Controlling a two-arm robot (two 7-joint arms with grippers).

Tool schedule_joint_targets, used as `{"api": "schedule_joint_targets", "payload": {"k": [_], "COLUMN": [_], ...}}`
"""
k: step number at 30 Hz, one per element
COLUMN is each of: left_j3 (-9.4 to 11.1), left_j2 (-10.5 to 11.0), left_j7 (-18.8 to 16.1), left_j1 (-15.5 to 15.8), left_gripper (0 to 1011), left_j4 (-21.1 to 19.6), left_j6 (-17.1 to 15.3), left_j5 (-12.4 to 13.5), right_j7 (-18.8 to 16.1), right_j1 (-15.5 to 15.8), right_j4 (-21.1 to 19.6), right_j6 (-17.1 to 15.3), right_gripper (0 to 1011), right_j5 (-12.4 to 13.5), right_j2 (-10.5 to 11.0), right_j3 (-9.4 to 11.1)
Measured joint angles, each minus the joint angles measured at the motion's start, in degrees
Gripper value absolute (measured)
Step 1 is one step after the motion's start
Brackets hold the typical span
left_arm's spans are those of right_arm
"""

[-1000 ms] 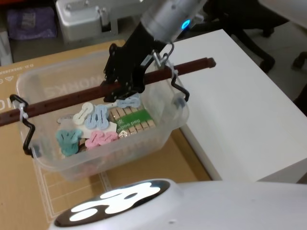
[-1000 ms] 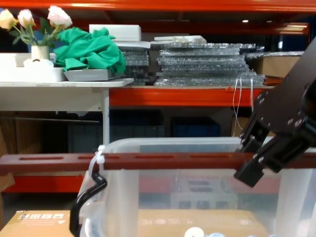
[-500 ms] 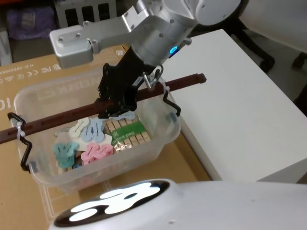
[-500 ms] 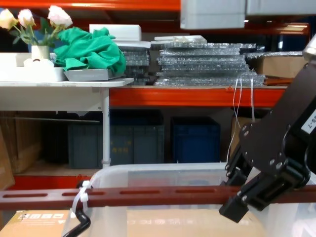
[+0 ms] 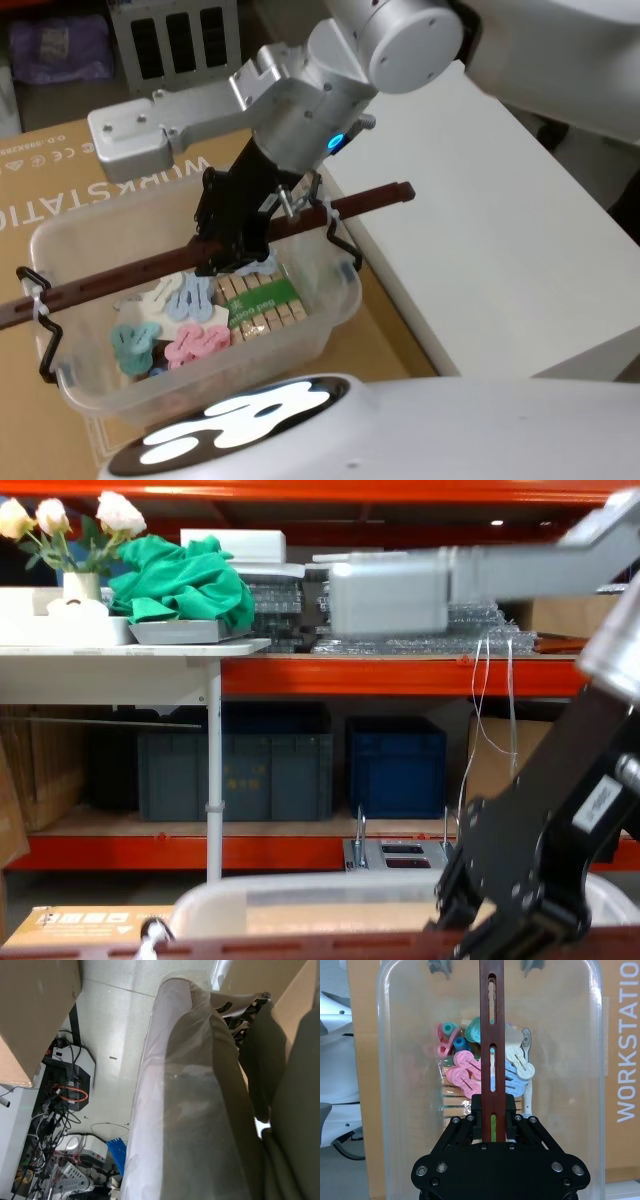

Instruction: Use one hand to grasp the basket and place it at the designated location.

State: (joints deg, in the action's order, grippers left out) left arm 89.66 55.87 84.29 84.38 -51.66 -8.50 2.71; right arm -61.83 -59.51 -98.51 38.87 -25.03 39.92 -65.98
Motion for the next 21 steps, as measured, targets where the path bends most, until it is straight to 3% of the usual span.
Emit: {"api": "schedule_joint_targets", "payload": {"k": [10,21], "left_j3": [0.00,0.00], "left_j2": [0.00,0.00], "left_j7": [0.00,0.00], "left_j1": [0.00,0.00], "left_gripper": [0,0], "left_j4": [0.00,0.00], "left_j6": [0.00,0.00], "left_j5": [0.00,0.00], "right_j7": [0.99,1.89], "right_j1": [0.43,-0.26], "right_j4": [2.32,3.12], "right_j6": [-0.87,-1.19], "right_gripper": [240,240], "right_j5": [-2.47,-3.21], "right_j2": [-1.52,-1.96], "right_j3": [-2.58,-4.30]}}
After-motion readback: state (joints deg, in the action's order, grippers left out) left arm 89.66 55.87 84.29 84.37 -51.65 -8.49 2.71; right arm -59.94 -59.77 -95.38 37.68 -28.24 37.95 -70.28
